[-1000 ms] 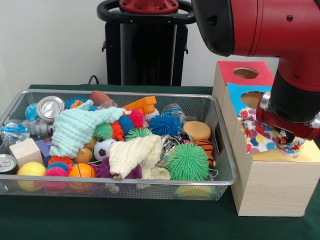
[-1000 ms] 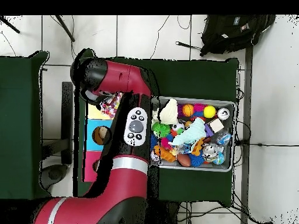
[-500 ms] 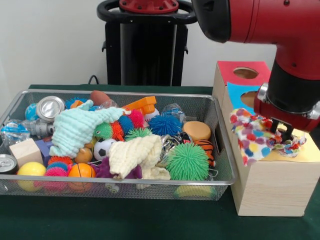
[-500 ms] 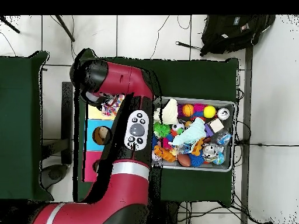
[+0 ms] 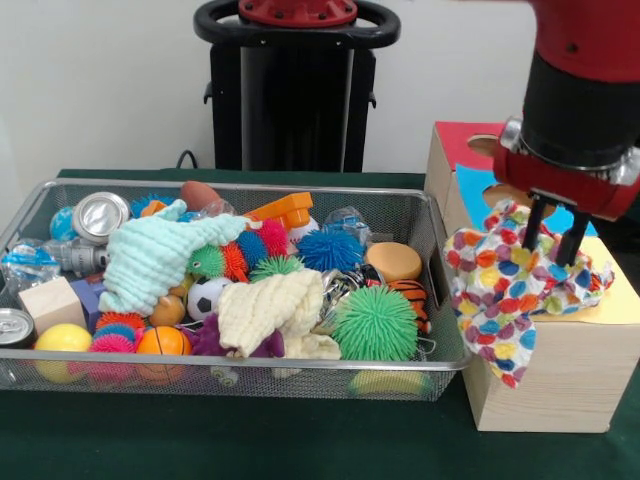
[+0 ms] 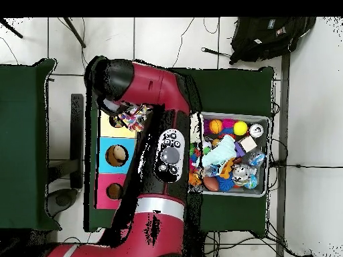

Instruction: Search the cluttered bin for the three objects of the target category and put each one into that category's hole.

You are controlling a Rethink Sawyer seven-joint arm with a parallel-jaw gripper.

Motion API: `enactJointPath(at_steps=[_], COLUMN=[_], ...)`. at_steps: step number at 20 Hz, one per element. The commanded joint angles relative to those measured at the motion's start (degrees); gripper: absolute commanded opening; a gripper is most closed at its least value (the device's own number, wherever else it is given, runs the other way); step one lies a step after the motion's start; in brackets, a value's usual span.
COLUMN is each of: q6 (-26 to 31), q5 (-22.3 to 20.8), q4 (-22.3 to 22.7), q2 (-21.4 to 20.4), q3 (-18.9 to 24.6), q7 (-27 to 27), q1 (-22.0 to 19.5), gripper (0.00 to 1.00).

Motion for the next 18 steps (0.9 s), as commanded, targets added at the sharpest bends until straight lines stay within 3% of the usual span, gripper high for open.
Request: enactJointPath(at_steps=[1, 2, 18], q6=[-3.5, -3.6, -9.7], q5=[-5.4, -4.9, -8.3], q4=[5.7, 6.0, 10.4], q2=[-2.6, -2.6, -4.9], q3=[2.0, 2.4, 4.7], q7=[-2.0, -0.7, -2.0], q1=[-3.4, -3.7, -4.2], gripper=[1.0, 0.0, 0.0])
